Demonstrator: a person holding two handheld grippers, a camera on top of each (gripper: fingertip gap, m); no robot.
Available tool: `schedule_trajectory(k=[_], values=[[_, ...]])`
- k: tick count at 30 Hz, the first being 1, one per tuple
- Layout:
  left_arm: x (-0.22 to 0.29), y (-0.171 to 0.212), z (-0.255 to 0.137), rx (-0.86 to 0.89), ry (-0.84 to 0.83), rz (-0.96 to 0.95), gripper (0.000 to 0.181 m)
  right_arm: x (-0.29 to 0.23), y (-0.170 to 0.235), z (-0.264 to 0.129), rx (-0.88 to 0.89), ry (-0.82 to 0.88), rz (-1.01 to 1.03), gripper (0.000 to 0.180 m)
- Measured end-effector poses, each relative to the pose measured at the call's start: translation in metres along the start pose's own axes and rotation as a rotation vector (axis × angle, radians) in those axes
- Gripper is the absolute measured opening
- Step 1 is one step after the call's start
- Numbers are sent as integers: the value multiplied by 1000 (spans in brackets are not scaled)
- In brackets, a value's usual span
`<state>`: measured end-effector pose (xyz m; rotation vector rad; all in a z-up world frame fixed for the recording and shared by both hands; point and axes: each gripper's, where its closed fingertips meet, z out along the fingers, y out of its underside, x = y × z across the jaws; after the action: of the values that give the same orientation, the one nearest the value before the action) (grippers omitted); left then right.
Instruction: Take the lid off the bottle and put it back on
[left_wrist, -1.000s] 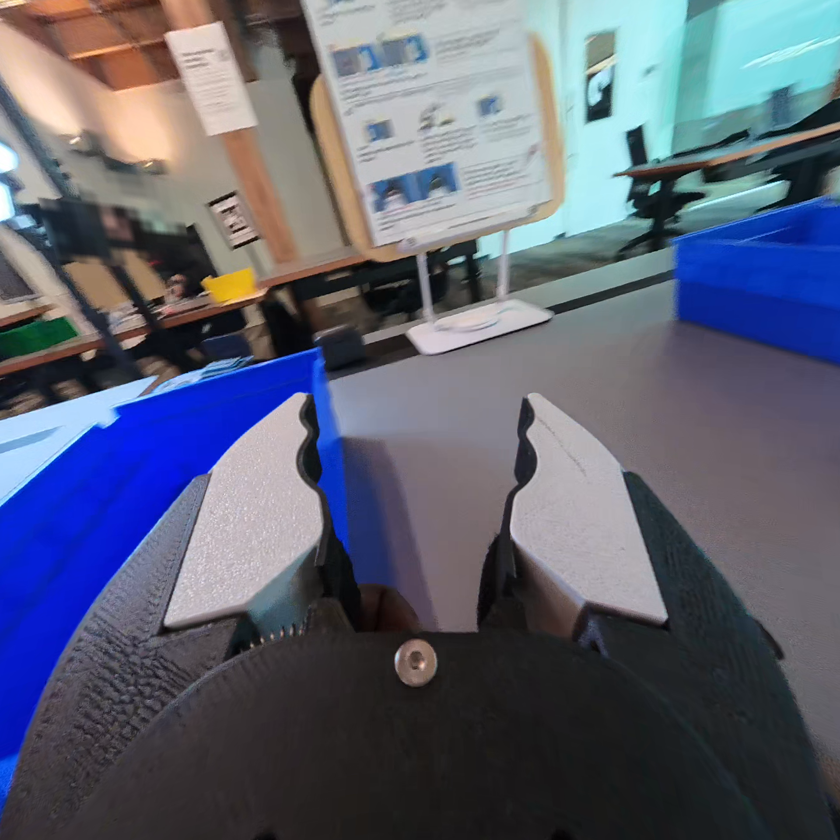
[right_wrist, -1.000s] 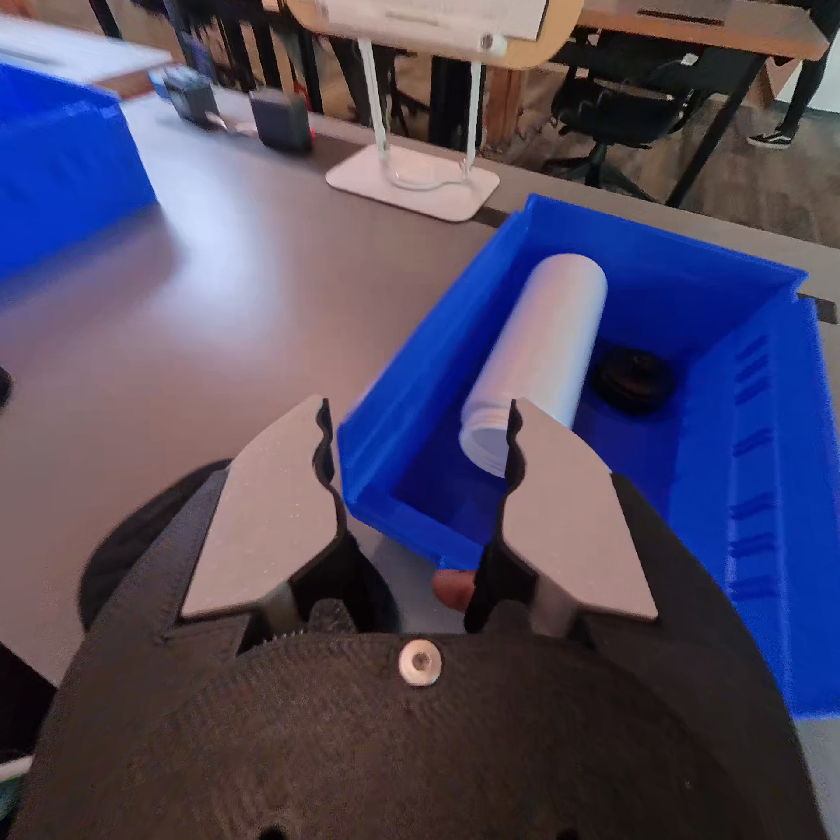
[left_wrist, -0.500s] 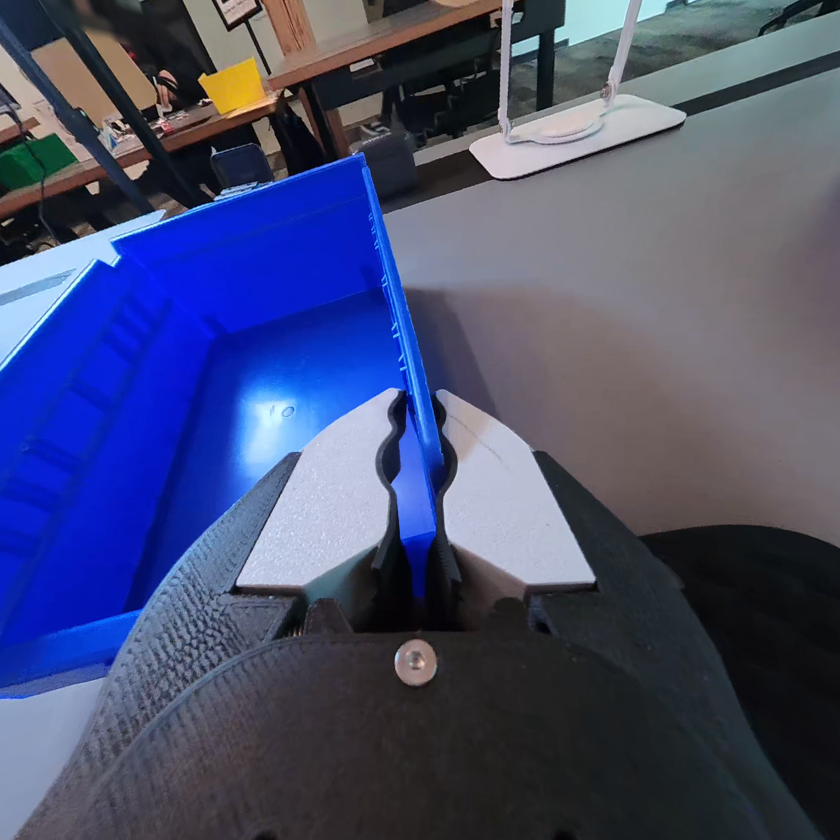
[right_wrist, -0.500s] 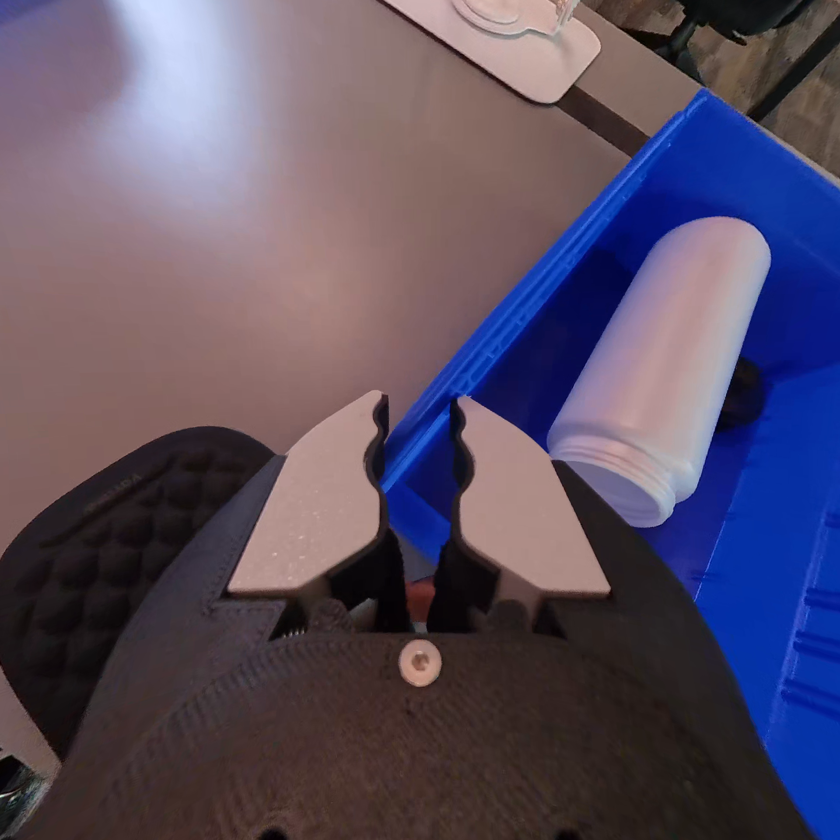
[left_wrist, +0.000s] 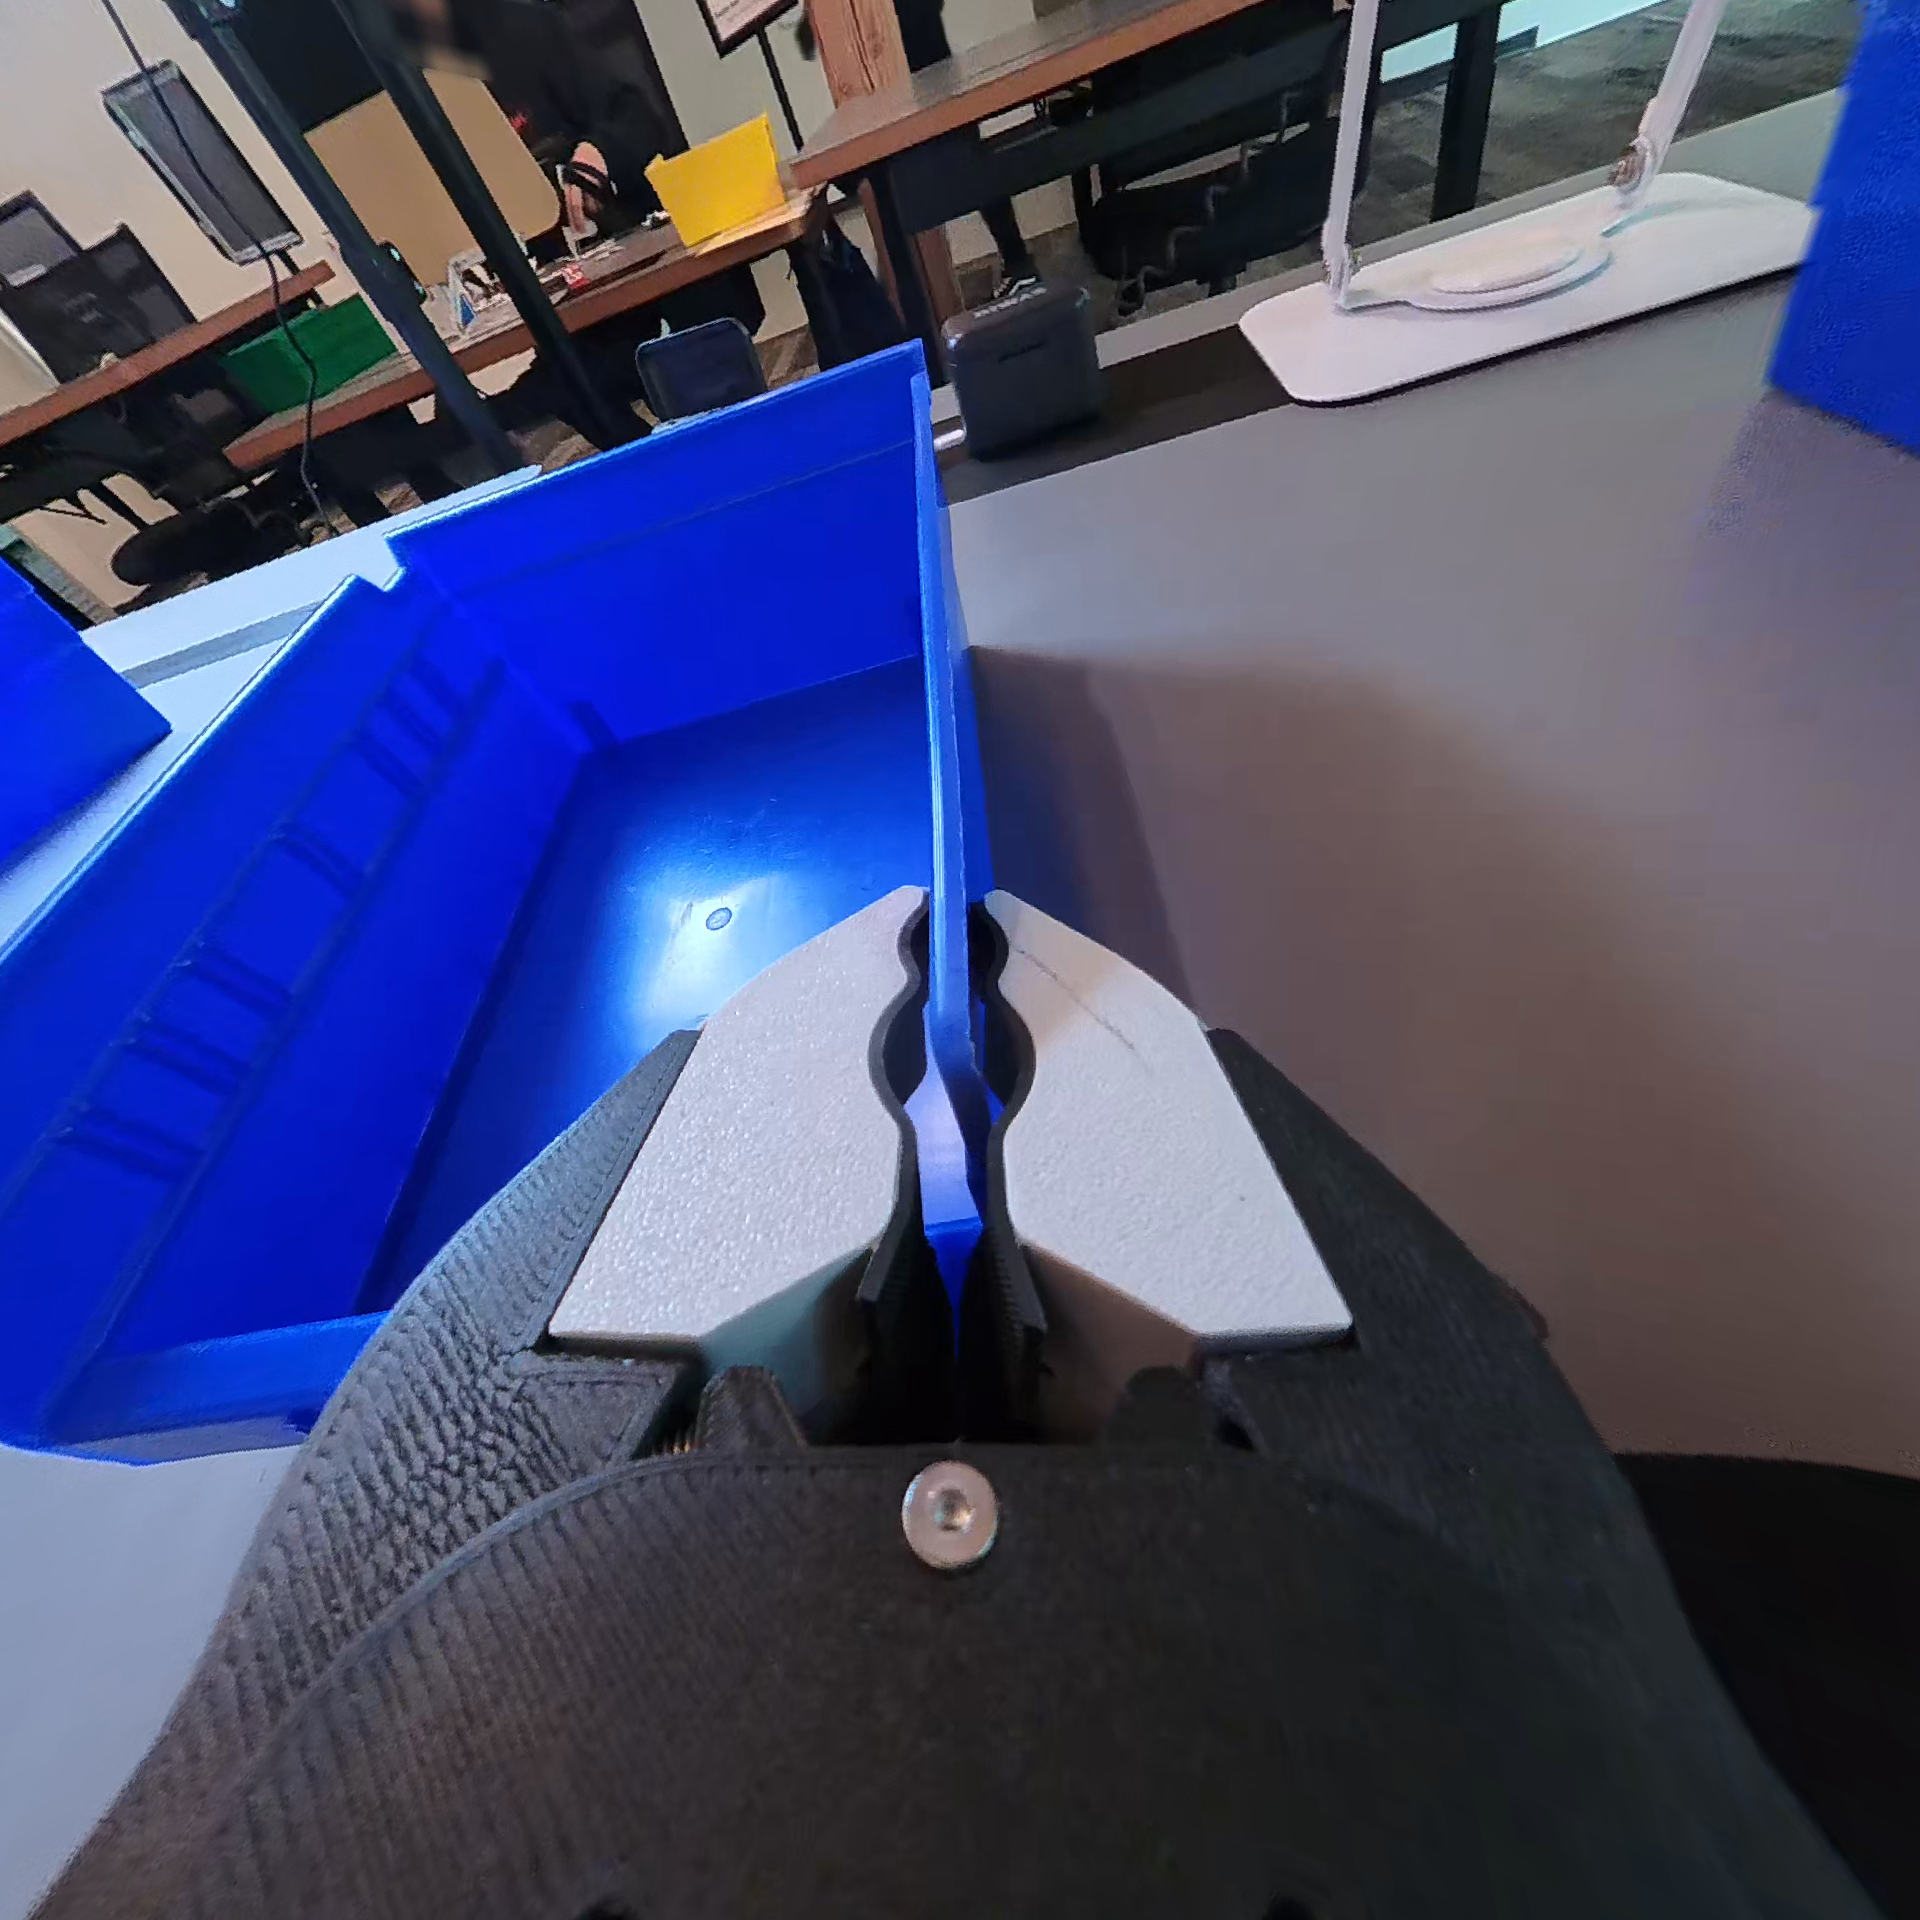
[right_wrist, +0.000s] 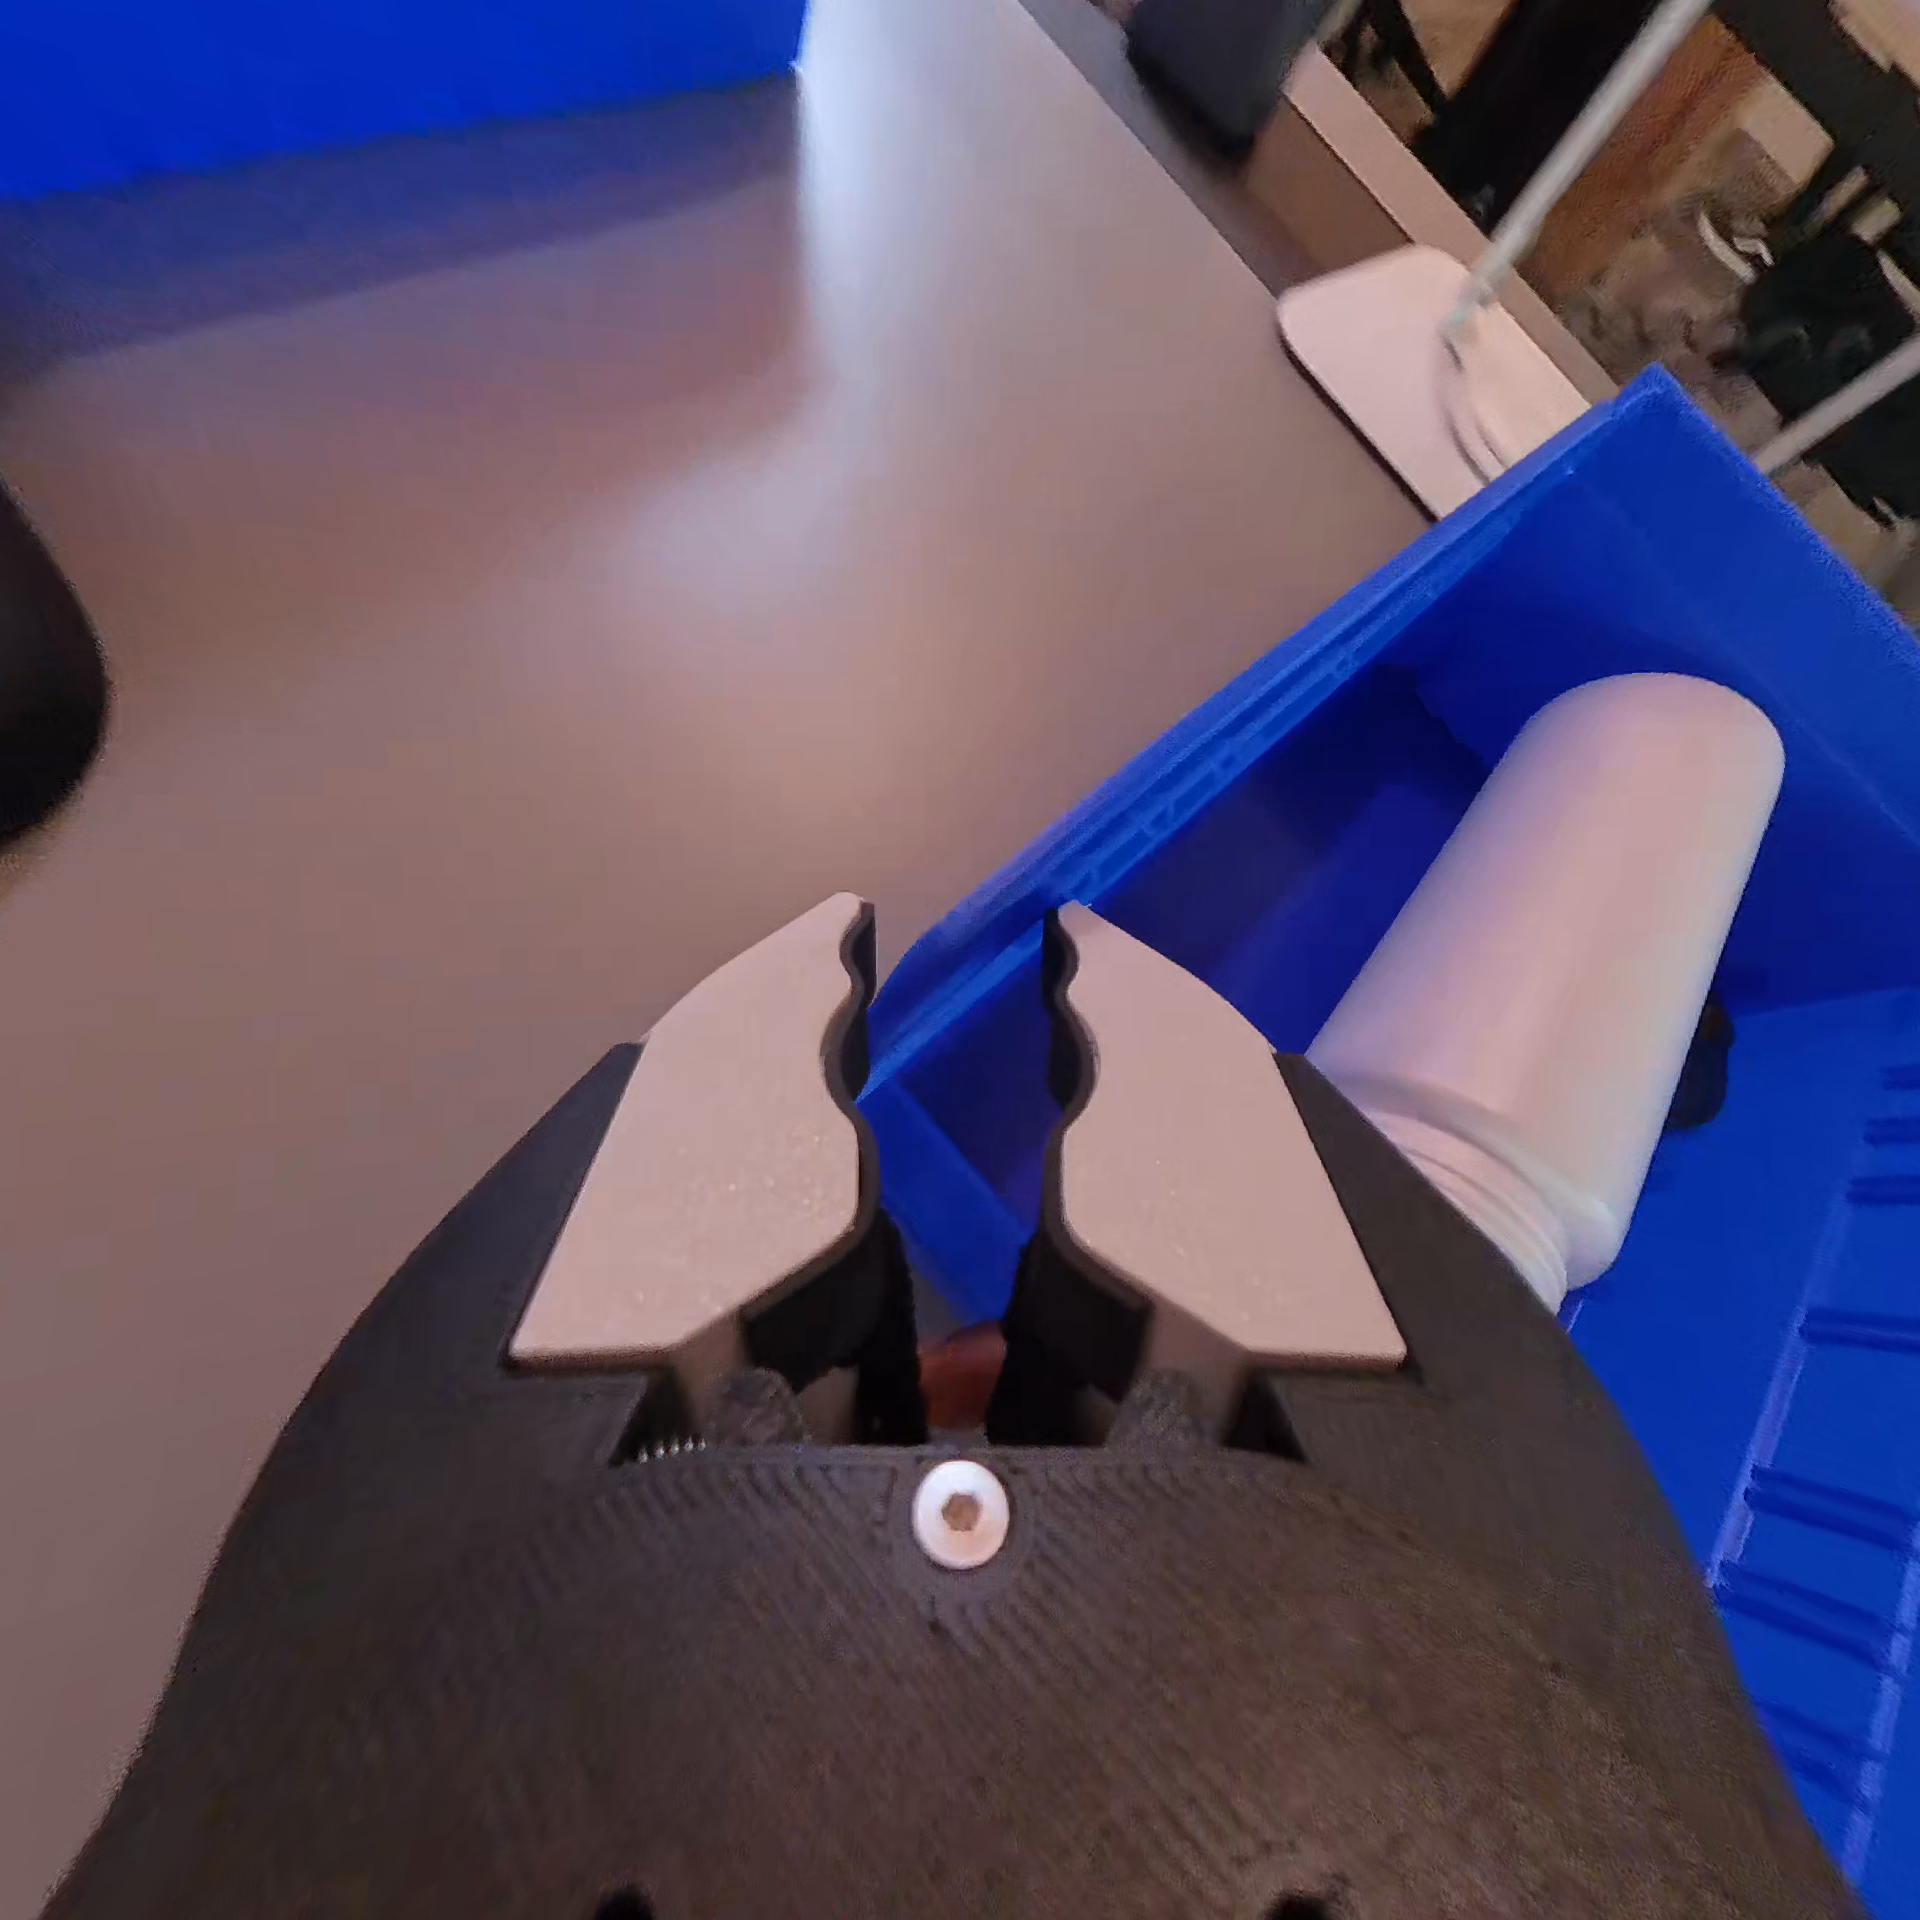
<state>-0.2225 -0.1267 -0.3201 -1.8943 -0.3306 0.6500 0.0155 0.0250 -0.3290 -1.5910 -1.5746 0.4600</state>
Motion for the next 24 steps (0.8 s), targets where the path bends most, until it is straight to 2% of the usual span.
schedule_trajectory(k=[1,7,9,13,15,18,21,24], values=[[0,0,1,1,0,-1,6,-8,-8,6,16,-23,-21,31],[-2,-4,-1,41,32,-47,10,-63,-54,39,106,-135,-153,35],[0,-14,-10,122,80,-65,14,-79,-68,49,125,-164,-188,35],[-9,-46,-49,397,192,-97,31,-106,-92,66,154,-214,-241,36],[-35,-57,-70,495,174,-131,35,-117,-102,73,171,-229,-261,36],[-91,-55,-90,541,74,-192,39,-129,-114,82,191,-242,-291,36],[-150,-29,-91,467,-89,-253,52,-138,-123,89,209,-259,-325,36],[-189,0,-84,380,-160,-286,66,-143,-129,94,229,-282,-354,37]])
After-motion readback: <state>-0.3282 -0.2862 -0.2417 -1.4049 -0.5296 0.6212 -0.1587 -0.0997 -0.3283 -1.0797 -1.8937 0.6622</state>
